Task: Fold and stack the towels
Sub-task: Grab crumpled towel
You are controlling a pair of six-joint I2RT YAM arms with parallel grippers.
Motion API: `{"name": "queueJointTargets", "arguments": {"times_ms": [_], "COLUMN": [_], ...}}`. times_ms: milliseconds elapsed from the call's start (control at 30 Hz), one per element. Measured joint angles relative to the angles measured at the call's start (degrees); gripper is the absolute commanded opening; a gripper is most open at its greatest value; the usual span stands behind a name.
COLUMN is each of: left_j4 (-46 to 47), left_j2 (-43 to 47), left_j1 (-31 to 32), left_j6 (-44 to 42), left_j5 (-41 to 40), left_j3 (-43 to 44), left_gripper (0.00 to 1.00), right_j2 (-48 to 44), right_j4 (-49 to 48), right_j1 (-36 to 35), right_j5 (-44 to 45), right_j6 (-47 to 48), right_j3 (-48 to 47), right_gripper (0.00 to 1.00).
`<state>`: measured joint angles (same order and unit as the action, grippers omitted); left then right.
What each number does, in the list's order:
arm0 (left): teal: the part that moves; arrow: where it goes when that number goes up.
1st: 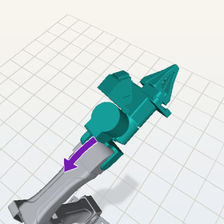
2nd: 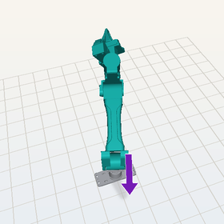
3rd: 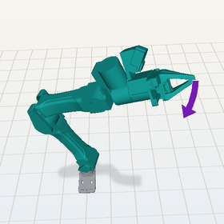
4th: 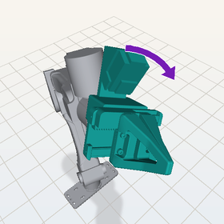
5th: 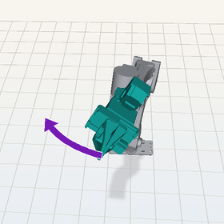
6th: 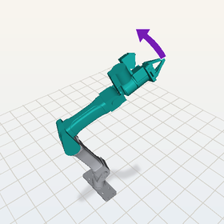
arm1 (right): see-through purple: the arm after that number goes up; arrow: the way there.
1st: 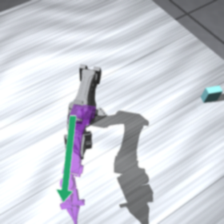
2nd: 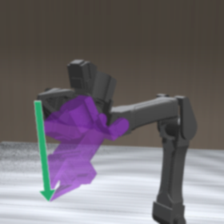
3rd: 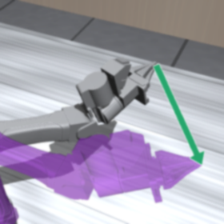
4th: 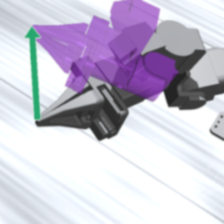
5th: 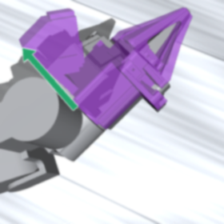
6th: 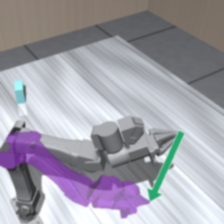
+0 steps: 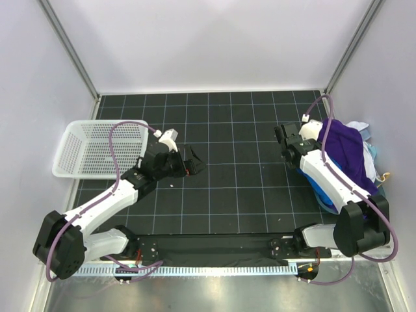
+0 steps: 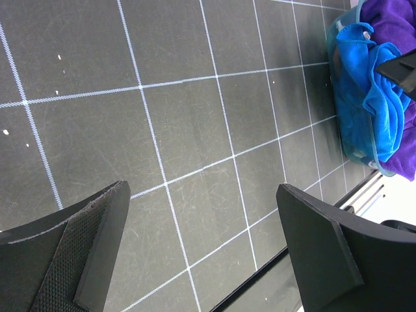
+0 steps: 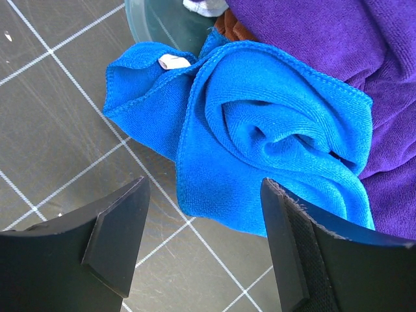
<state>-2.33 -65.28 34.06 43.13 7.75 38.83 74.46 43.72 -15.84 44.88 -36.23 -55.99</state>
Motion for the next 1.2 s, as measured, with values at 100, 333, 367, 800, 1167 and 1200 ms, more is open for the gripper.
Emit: {"name": "queueJointTargets", "arguments": {"times_ms": [100, 333, 367, 800, 1167, 1200], "left_j4": [0.26, 0.44, 0.44, 1.75, 2.45, 2.49], "left_j2": [-0.04, -0.7, -0.74, -1.88, -2.47, -2.47], "left_j1": [0.0, 0.0, 0.0, 0.0, 0.0, 0.0], "left_j6": [0.0, 0.0, 0.02, 0.37, 0.5, 0.59], "left_j5": [0.04, 0.07, 0.09, 0.48, 0.83, 0.9], "left_j3": [-0.09, -0.11, -0.11, -0.31, -0.42, -0.42], "left_gripper": [1.0, 1.0, 1.0, 0.99, 0.99, 1.0], "right_j2": [0.81, 2.78, 3.23, 4.46, 4.44, 4.44], "right_j4": [-0.5, -2.16, -2.32, -3.48, -3.45, -3.45], "right_j1": [0.11, 0.9, 0.98, 2.25, 2.84, 2.84], "right_j5": [-0.02, -0.09, -0.11, -1.7, -2.62, -2.69], "right_j6": [0.28, 1.86, 2.1, 3.21, 3.32, 3.34], "right_j3": [0.02, 0.04, 0.07, 0.52, 0.83, 0.96], "right_gripper": [0.73, 0.7, 0.7, 0.62, 0.54, 0.54]}}
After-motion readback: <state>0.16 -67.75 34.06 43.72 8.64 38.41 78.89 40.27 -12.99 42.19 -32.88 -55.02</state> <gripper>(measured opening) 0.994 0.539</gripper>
